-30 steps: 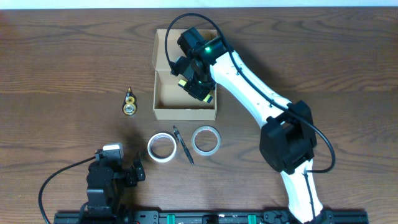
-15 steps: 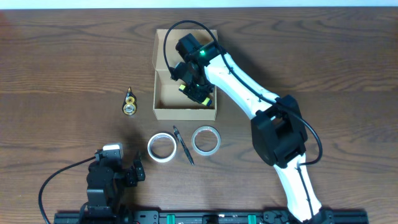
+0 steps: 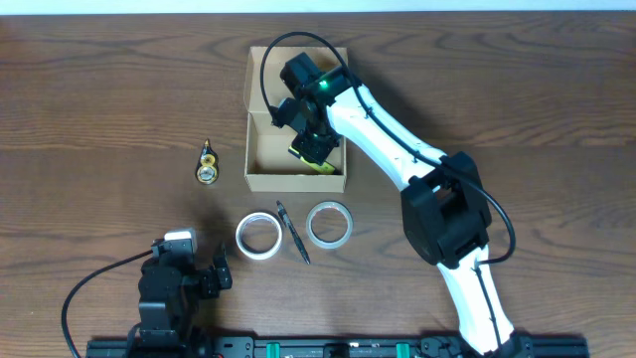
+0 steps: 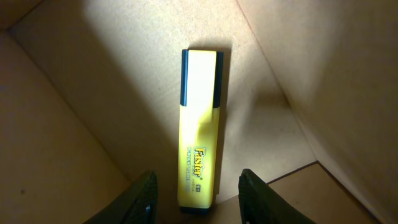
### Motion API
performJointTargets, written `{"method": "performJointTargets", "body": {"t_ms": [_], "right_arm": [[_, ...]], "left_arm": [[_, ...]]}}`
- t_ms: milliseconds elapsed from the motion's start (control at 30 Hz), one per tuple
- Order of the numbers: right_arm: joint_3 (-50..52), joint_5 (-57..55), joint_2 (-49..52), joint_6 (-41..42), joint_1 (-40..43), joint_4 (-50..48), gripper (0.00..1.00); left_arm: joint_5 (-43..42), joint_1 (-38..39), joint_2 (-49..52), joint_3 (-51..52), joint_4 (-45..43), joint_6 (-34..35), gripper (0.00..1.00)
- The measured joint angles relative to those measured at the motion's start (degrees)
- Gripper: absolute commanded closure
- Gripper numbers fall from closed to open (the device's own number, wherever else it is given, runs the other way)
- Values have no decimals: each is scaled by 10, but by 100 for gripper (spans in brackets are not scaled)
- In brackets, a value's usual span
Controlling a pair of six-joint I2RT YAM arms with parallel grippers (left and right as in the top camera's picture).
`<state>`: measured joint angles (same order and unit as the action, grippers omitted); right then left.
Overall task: Pack container
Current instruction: 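Carry the highlighter over the box and lower it inside, release, then move the right gripper to the clear tape roll and grasp its rim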
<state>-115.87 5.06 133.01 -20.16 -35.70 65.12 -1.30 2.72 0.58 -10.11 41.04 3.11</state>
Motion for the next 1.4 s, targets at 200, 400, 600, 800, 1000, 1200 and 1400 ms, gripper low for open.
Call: {"method": "performJointTargets", "body": {"t_ms": [200, 400, 600, 800, 1000, 1200, 1400], "right_arm": [[0, -1, 0, 0, 0, -8, 58], [-7, -7, 0, 0, 0, -14, 59], [-32, -14, -20, 1, 0, -14, 37], [-43, -20, -121, 15, 0, 5, 9], [-53, -21, -232, 49, 0, 79, 1], [-54, -35, -280, 111, 6, 177, 1], [-18, -49, -321, 155, 21, 231, 1]], "left_arm": [[0, 0, 0, 0, 0, 0, 5], [0, 0, 0, 0, 0, 0, 5], [0, 0, 0, 0, 0, 0, 5], [0, 0, 0, 0, 0, 0, 5], [0, 0, 0, 0, 0, 0, 5], [0, 0, 0, 0, 0, 0, 5], [0, 0, 0, 0, 0, 0, 5]]}}
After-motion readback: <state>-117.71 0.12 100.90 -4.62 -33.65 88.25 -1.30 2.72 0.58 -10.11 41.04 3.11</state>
